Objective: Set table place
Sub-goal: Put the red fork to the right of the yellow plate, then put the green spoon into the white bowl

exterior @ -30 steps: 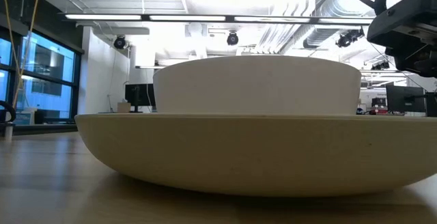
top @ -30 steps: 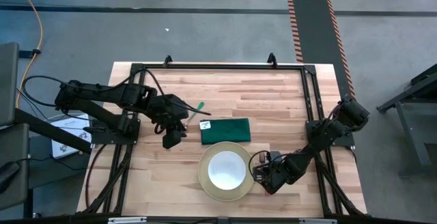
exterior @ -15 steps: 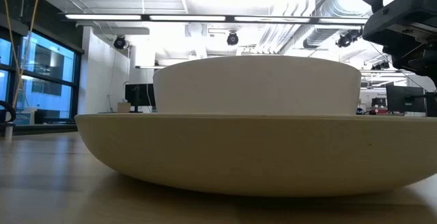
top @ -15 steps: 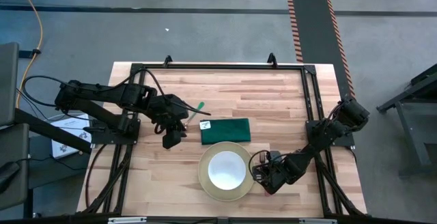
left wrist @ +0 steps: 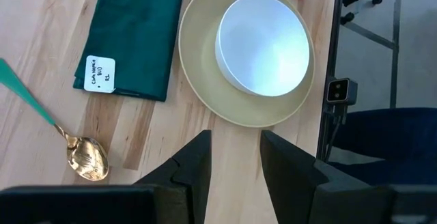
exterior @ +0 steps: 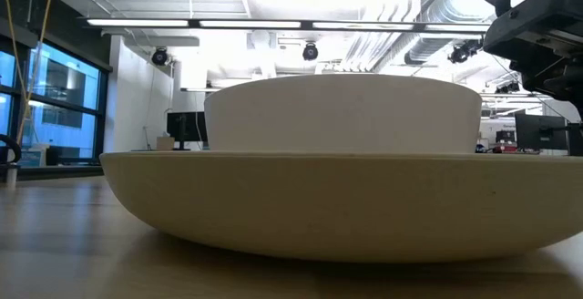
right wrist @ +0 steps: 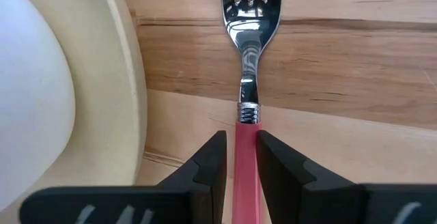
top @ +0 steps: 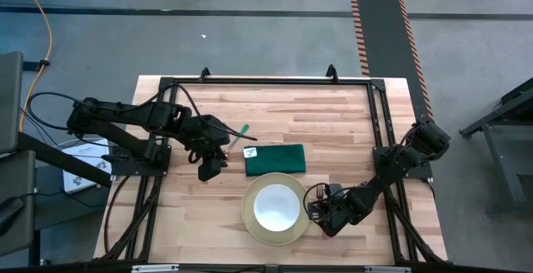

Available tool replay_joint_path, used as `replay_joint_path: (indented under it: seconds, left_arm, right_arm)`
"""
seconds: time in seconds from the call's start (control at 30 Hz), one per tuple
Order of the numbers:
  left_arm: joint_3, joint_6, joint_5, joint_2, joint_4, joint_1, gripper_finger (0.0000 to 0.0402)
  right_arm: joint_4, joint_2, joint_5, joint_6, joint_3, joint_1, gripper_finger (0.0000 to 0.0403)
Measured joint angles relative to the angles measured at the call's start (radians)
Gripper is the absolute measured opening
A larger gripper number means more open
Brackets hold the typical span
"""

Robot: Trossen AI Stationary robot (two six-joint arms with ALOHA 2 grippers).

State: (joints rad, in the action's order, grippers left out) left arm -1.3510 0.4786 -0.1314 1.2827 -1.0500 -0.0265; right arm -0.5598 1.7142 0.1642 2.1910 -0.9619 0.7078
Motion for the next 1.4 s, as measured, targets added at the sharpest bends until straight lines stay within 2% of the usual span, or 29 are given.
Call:
replay_joint_path:
  seconds: [0.33,0.67,0.77,0.83,0.9,1.03,1.13,1.23,1.4]
  left_arm:
    - [0.000,-0.001,0.000,0.000,-0.020,0.000,0.0115]
    - [0.000,-0.001,0.000,0.000,-0.023,0.000,0.0115]
    - [0.000,0.000,0.000,0.000,-0.024,0.000,0.0115]
    - [0.000,0.008,0.000,0.000,-0.024,0.000,0.0115]
    - [0.000,0.023,0.000,0.000,-0.024,0.000,0.0115]
    - [0.000,0.062,0.009,0.000,-0.025,0.000,0.0115]
    - [0.000,0.100,0.016,0.000,-0.024,0.000,0.0115]
    - [0.000,0.146,0.028,0.000,-0.024,0.000,0.0115]
    - [0.000,0.227,0.066,0.000,-0.026,0.000,0.0115]
  right_arm:
    - [-0.037,-0.031,0.004,0.009,0.000,0.024,0.0071]
    - [-0.085,-0.150,0.077,-0.023,0.000,0.028,0.0071]
    - [-0.121,-0.235,0.184,-0.047,0.000,0.028,0.0071]
    - [-0.124,-0.296,0.318,-0.085,0.000,0.032,0.0071]
    - [-0.102,-0.356,0.499,-0.141,0.000,0.037,0.0071]
    - [0.048,-0.446,0.884,-0.402,0.000,0.040,0.0071]
    - [0.226,-0.492,1.033,-0.688,0.000,0.036,0.0071]
    - [0.403,-0.520,1.055,-0.952,-0.001,0.016,0.0071]
    - [0.678,-0.534,0.939,-1.344,-0.001,-0.033,0.0071]
